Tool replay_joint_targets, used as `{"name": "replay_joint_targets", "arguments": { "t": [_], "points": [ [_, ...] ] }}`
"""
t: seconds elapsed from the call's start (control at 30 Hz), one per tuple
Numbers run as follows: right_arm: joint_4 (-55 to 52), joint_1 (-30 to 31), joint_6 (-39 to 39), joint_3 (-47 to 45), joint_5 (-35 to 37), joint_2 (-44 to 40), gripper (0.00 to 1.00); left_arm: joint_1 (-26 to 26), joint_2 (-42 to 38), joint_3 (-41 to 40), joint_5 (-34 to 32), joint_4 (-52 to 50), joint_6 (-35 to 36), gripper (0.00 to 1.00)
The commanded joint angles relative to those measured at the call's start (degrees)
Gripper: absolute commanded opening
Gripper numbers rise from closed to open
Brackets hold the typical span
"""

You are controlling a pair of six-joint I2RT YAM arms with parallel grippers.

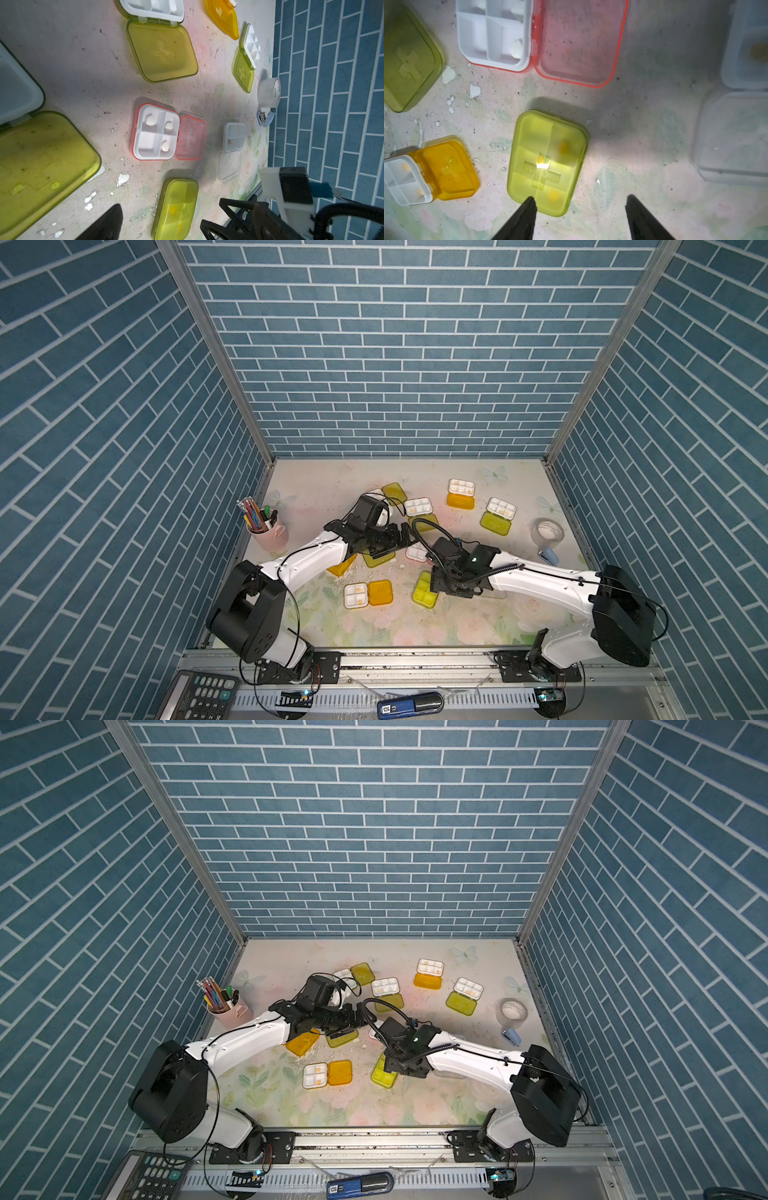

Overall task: Close pillboxes
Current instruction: Close the lid on the pillbox.

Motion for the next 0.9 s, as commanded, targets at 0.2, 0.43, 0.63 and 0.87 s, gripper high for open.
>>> {"name": "replay_joint_targets", "arguments": {
  "t": [0.2, 0.43, 0.63, 0.87],
  "points": [
    [-0.42, 0.13, -2.09, 3.3, -0.1, 5.74, 0.73, 1.2, -0.96, 1.02, -1.89, -2.17, 1.75, 0.99],
    [-0.01, -0.12, -2.24, 3.9, 0.08, 7.11, 0.73, 1.53, -1.14, 1.03, -1.83, -2.21, 1.58, 0.99],
    [-0.04, -0.22, -3.16, 4.83, -0.1, 8.28, 0.73, 1.82, -1.47, 1.02, -1.7, -2.08, 1.62, 0.99],
    [-1.05, -0.23, -3.18, 4.57, 0.11, 9.03, 0.73, 2.1, -2.1, 0.94, -1.76, -2.03, 1.62, 0.99]
  ]
}}
